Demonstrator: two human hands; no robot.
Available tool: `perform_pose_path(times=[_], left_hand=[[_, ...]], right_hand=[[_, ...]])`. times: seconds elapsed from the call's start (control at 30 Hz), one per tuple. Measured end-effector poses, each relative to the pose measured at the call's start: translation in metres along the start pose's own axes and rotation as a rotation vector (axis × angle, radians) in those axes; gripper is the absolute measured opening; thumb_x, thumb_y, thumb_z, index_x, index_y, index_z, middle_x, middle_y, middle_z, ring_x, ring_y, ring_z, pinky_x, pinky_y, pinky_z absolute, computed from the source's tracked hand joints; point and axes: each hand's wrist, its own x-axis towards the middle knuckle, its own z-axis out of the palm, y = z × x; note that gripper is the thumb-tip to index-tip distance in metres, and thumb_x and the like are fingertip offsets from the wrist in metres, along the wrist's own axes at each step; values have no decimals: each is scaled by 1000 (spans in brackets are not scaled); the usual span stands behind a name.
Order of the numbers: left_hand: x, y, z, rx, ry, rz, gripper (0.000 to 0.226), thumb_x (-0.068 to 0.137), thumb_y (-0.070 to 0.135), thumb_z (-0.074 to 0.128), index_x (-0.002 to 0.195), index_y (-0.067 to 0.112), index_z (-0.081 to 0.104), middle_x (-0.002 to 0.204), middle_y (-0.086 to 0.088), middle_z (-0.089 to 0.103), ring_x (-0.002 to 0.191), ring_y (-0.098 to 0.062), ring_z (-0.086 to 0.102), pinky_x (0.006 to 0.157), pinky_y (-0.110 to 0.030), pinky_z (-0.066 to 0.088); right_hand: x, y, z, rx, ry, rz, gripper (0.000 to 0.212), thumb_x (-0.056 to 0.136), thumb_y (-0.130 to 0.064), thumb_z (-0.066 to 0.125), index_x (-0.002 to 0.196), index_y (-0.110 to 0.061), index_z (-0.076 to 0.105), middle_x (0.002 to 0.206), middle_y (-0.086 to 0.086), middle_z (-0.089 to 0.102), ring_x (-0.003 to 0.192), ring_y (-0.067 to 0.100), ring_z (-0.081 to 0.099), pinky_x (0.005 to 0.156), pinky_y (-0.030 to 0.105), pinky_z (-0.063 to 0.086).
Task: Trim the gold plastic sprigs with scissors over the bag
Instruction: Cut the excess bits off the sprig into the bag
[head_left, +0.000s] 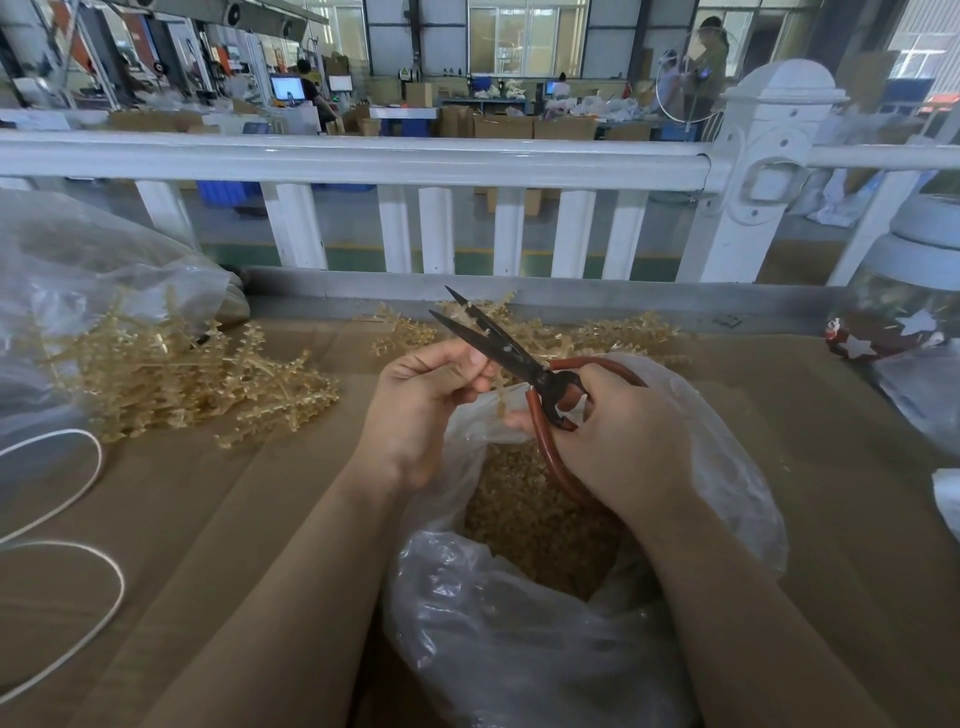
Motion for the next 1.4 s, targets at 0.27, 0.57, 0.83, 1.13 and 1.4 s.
perform_pose_path(times=[0.27, 0.57, 0.83, 1.13, 1.4], left_hand=[[-1, 0, 1, 38, -31, 31, 13, 80, 15, 66, 72, 16, 76, 68, -3, 60, 67, -15, 50, 75, -32, 39], [0, -2, -2, 15, -60, 44, 15, 84, 14, 64, 76, 15, 76, 69, -2, 61, 68, -13, 52, 75, -28, 43], [1, -4, -3, 17, -56, 42, 14, 85, 12, 63, 76, 11, 74, 69, -2, 60, 68, -13, 52, 76, -28, 43], [0, -2, -1, 13, -42, 29, 18, 85, 12, 63, 70, 15, 72, 67, -2, 57, 66, -14, 49, 75, -31, 40], [2, -7, 1, 21, 107, -49, 9, 89, 5, 63, 88, 6, 72, 65, -1, 63, 64, -11, 55, 65, -21, 45]], right_hand=[[-1, -1, 0, 19, 32, -22, 81, 73, -95, 18, 79, -26, 60, 68, -19, 54, 58, 2, 51, 57, 23, 53], [-2, 0, 2, 39, 72, -57, 85, 77, -94, 19, 76, -22, 63, 66, -13, 60, 56, 6, 54, 56, 26, 55], [-2, -1, 1, 71, 69, -68, 64, 75, -94, 25, 74, -34, 48, 61, -20, 48, 53, -3, 45, 53, 18, 46], [-1, 4, 4, 74, 50, -56, 71, 73, -94, 34, 73, -27, 56, 64, -14, 59, 57, 4, 55, 56, 20, 50], [-3, 0, 3, 289, 41, 81, 50, 73, -81, 56, 76, -32, 66, 65, -21, 62, 70, -1, 61, 65, 10, 47]])
